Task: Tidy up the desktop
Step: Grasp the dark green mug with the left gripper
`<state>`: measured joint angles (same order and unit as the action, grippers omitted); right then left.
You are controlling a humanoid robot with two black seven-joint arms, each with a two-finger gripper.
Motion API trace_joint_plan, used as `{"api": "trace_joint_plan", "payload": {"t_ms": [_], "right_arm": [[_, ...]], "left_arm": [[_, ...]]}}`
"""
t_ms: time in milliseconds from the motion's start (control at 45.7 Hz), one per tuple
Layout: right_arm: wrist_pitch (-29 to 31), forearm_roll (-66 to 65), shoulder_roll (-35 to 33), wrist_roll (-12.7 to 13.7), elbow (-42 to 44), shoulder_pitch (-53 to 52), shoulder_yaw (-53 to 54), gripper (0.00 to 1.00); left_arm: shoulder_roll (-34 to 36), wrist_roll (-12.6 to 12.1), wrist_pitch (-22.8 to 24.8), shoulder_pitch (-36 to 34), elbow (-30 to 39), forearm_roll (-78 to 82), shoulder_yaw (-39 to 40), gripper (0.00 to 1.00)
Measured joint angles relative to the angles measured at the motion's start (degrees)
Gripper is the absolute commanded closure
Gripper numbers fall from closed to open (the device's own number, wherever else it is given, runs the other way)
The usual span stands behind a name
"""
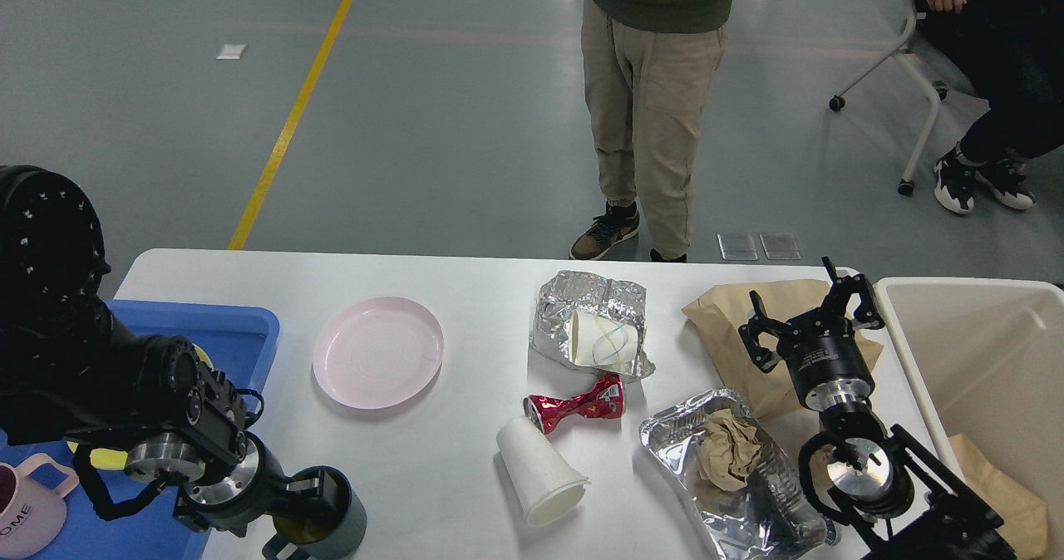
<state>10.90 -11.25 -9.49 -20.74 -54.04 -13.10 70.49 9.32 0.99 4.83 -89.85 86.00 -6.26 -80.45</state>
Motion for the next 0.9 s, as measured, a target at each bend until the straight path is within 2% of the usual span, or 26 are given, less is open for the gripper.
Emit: {"api": "trace_joint_plan", "payload": {"t_ms": [131, 219, 284, 328, 416, 569, 656, 765, 897], "right_arm": [[0.0, 0.0, 0.0, 0.0, 0.0, 0.0, 0.0, 0.0], [0.0, 0.0, 0.0, 0.0, 0.1, 0.0, 0.0, 0.0], [0.0, 0.0, 0.0, 0.0, 0.1, 0.0, 0.0, 0.0], [0.0, 0.0, 0.0, 0.0, 0.1, 0.0, 0.0, 0.0], [0.0, 0.0, 0.0, 0.0, 0.1, 0.0, 0.0, 0.0], [0.0, 0.0, 0.0, 0.0, 0.1, 0.0, 0.0, 0.0], [0.0, 0.0, 0.0, 0.0, 0.1, 0.0, 0.0, 0.0], [0.0, 0.0, 0.0, 0.0, 0.1, 0.0, 0.0, 0.0], [0.0, 0.0, 0.0, 0.0, 0.1, 0.0, 0.0, 0.0]], "left_arm": [[0.2, 0.0, -1.4, 0.5, -0.5, 0.1, 0.3, 0.3], [0.2, 0.0, -1.6, 0.6, -0.8, 0.5, 0.7, 0.33], [0.2, 0.0, -1.7, 0.7, -1.2, 1.2, 1.1, 0.41], [0.2, 0.0, -1.8, 0.9, -1.6, 1.8, 1.5, 0.48], [0.1, -0.2, -1.8, 1.3, -1.9, 2.7, 2.1, 0.72], [0.1, -0.3, -1.3, 1.5, -2.0, 3.0, 2.3, 0.8], [0.1, -0.3, -1.3, 1.5, -2.0, 3.0, 2.3, 0.9], [0.1, -0.8, -1.3, 1.5, -1.9, 3.0, 2.3, 0.93], [0.5, -2.8, -0.9, 1.1, -1.5, 2.9, 2.3, 0.95]]}}
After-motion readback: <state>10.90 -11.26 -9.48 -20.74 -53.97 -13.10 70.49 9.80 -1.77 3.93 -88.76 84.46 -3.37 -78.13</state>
